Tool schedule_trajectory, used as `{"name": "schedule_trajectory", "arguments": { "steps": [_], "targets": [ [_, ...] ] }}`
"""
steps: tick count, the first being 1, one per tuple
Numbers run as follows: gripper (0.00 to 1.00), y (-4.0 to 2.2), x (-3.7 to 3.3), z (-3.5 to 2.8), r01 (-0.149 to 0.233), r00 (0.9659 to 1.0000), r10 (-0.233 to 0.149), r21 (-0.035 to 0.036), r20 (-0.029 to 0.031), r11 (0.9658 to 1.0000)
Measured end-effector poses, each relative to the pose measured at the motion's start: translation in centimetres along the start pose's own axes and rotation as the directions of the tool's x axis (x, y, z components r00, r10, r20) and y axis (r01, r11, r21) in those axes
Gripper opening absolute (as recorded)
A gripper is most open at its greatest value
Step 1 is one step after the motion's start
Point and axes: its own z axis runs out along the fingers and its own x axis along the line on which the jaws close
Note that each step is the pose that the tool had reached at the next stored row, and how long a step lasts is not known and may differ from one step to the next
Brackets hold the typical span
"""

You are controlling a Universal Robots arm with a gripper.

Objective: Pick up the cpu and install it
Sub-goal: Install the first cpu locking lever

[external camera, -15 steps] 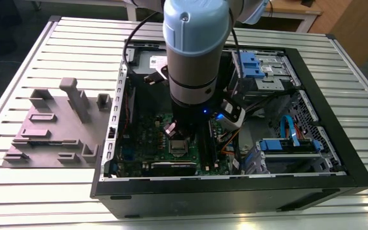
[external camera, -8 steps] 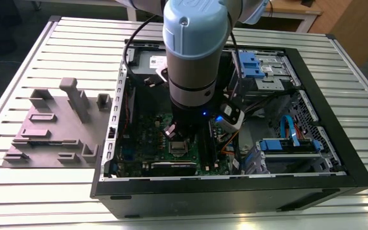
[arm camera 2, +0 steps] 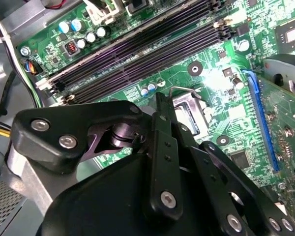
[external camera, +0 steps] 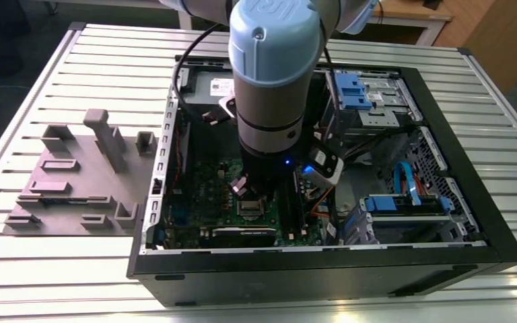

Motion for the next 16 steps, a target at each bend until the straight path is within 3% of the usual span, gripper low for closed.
{"name": "schedule_trajectory", "arguments": {
  "steps": [11, 16],
  "targets": [
    [0.10, 0.04, 0.15, 1.05, 0.002, 1.0000, -0.001, 0.0126, -0.0088, 0.9999],
    [0.10, 0.00, 0.20, 1.17, 0.002, 0.9999, -0.002, 0.0199, -0.0137, 0.9998]
  ]
}}
